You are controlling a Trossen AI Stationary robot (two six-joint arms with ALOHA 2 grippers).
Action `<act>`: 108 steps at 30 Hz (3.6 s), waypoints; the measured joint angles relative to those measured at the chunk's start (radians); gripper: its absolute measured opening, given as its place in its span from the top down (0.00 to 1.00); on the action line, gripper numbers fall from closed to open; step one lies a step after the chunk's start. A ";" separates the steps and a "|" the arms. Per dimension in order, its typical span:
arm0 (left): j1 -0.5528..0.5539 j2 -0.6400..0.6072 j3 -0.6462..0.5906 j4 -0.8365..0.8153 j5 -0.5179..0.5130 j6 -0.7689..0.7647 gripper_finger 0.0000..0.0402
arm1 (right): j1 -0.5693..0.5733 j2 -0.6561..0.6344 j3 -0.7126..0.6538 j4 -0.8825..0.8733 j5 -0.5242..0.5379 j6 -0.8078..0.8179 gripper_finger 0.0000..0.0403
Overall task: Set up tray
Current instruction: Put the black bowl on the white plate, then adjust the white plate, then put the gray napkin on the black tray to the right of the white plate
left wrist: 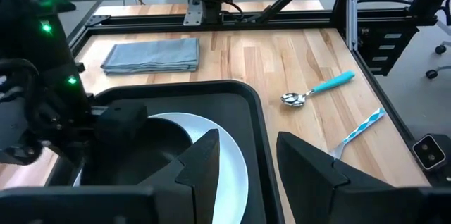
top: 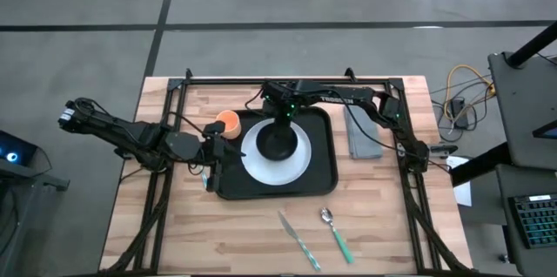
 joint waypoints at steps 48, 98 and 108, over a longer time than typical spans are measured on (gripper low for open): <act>0.000 0.000 0.000 -0.015 0.000 0.000 0.69 | 0.047 -0.558 -0.978 0.409 -0.109 0.302 0.92; 0.000 0.000 0.000 -0.009 0.002 0.000 0.69 | 0.059 -0.404 -0.882 0.416 -0.150 0.259 0.93; 0.000 0.000 0.000 -0.011 0.002 0.001 0.69 | 0.034 -0.620 -0.911 0.248 0.116 0.368 0.93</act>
